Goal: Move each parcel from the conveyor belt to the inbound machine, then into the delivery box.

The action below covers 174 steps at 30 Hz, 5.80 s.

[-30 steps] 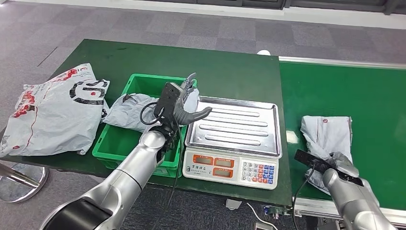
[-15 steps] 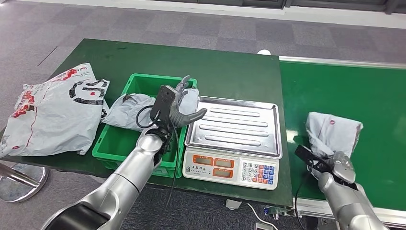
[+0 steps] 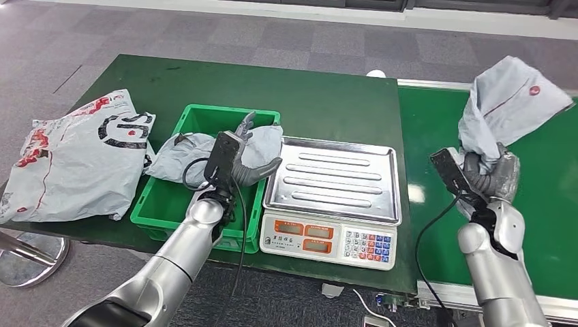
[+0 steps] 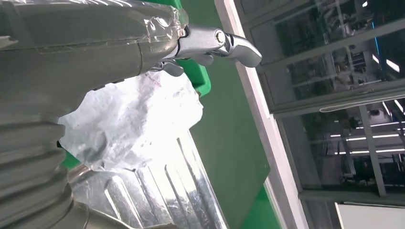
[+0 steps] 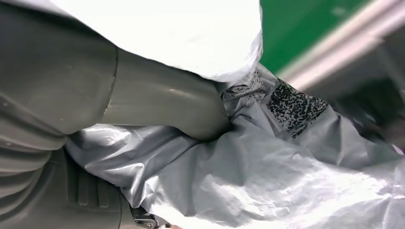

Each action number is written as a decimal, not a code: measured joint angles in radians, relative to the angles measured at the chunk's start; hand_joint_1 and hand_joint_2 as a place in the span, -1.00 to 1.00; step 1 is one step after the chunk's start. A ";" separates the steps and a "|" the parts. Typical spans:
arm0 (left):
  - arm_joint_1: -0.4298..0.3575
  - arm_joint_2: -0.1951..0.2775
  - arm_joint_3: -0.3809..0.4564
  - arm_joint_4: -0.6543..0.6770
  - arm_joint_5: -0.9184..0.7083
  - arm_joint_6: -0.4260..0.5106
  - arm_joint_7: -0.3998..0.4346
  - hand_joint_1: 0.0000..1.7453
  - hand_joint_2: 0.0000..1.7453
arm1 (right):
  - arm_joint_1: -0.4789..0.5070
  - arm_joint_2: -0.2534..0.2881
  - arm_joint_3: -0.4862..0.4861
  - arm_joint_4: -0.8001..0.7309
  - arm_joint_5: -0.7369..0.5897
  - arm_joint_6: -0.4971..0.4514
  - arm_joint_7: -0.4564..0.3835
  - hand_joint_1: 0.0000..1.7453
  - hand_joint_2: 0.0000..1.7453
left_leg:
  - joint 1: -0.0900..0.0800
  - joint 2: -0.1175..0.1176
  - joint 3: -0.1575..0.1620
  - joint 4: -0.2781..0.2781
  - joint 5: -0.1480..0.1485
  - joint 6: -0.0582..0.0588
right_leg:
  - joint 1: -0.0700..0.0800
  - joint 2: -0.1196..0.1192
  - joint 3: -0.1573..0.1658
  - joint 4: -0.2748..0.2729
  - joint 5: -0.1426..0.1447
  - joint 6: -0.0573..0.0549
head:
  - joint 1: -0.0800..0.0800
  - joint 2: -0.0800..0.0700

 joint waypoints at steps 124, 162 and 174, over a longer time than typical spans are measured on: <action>-0.176 -0.079 -0.516 0.324 -0.641 -0.176 0.367 1.00 1.00 | -0.055 0.223 0.154 0.036 -0.874 0.062 -0.465 -1.00 1.00 | 0.001 0.001 0.015 -0.001 0.002 -0.001 | 0.001 0.001 0.015 0.000 0.002 -0.002 | 0.000 0.000; -0.172 -0.011 -0.254 -0.110 -0.375 0.000 0.191 1.00 1.00 | 0.025 0.196 0.130 -0.022 -0.926 0.123 -0.440 -1.00 1.00 | 0.001 0.002 0.002 -0.001 0.005 -0.001 | 0.000 0.004 -0.001 0.000 0.005 -0.002 | 0.000 0.000; -0.194 0.060 -0.124 -0.034 -0.976 0.548 0.416 1.00 1.00 | 0.044 0.198 0.125 -0.035 -0.928 0.115 -0.452 -1.00 1.00 | 0.001 0.003 0.001 -0.001 0.005 -0.002 | 0.001 0.004 -0.001 0.001 0.005 -0.002 | 0.000 0.000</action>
